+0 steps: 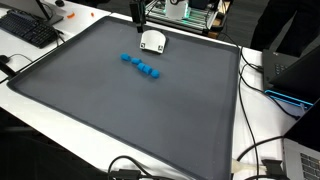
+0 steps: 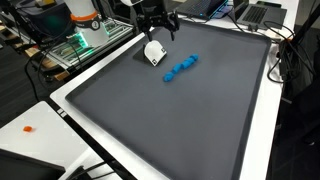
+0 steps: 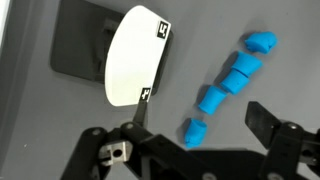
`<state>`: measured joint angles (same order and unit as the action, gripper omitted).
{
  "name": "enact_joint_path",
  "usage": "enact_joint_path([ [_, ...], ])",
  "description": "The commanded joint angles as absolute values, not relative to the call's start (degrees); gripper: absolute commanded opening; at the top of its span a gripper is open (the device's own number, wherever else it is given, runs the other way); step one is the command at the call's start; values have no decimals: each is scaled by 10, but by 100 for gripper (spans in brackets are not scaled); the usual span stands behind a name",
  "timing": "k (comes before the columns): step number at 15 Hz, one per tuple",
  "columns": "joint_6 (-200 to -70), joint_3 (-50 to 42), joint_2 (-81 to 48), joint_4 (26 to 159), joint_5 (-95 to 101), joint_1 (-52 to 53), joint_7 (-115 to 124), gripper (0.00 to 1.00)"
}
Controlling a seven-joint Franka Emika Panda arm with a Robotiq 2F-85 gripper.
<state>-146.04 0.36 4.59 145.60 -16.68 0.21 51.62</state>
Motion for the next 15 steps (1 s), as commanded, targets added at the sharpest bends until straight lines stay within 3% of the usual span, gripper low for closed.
enact_joint_path([
  [1, -1429, 4, 68, 1445, -155, 2, 436, 100],
  [15, -1395, 28, 39, 1385, -48, 9, 227, 100],
])
